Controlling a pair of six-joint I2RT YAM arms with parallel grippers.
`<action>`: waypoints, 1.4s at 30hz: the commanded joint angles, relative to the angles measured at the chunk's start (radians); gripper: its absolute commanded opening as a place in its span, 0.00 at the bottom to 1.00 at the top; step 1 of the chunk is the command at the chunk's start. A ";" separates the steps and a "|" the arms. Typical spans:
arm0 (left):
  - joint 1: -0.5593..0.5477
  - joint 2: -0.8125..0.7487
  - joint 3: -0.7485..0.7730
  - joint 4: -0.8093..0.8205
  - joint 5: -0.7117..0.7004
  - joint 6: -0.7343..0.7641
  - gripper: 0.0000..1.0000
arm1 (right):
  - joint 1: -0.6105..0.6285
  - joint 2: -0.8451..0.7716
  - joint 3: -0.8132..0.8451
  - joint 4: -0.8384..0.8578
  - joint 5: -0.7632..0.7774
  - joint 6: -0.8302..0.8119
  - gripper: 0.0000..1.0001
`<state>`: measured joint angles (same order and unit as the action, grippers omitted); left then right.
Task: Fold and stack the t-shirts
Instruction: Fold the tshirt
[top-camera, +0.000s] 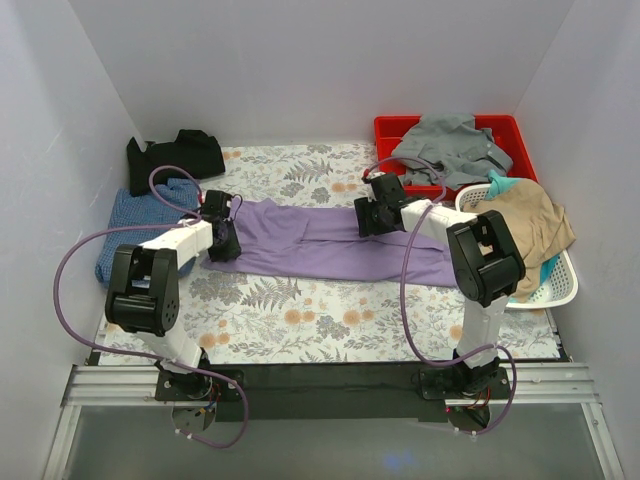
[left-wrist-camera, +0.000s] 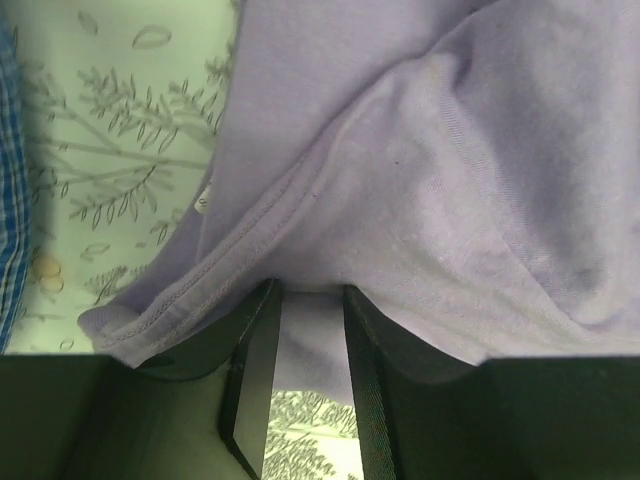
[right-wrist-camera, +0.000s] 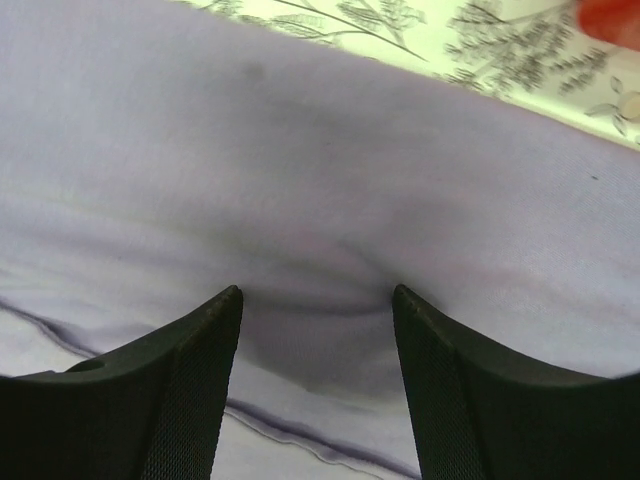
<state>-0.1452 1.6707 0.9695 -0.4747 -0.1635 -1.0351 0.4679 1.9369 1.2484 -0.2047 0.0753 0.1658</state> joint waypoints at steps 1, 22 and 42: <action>0.010 -0.057 -0.054 -0.157 -0.074 0.026 0.31 | -0.058 0.027 -0.090 -0.140 0.080 0.038 0.68; 0.010 -0.192 0.235 -0.039 0.206 0.012 0.33 | -0.052 -0.147 0.037 -0.116 -0.043 -0.089 0.68; -0.037 0.043 0.141 0.056 0.372 -0.074 0.30 | -0.101 -0.119 -0.024 -0.167 0.115 -0.094 0.69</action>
<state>-0.1825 1.7004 1.1069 -0.4492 0.2310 -1.1118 0.3782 1.8297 1.2385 -0.3679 0.1822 0.0750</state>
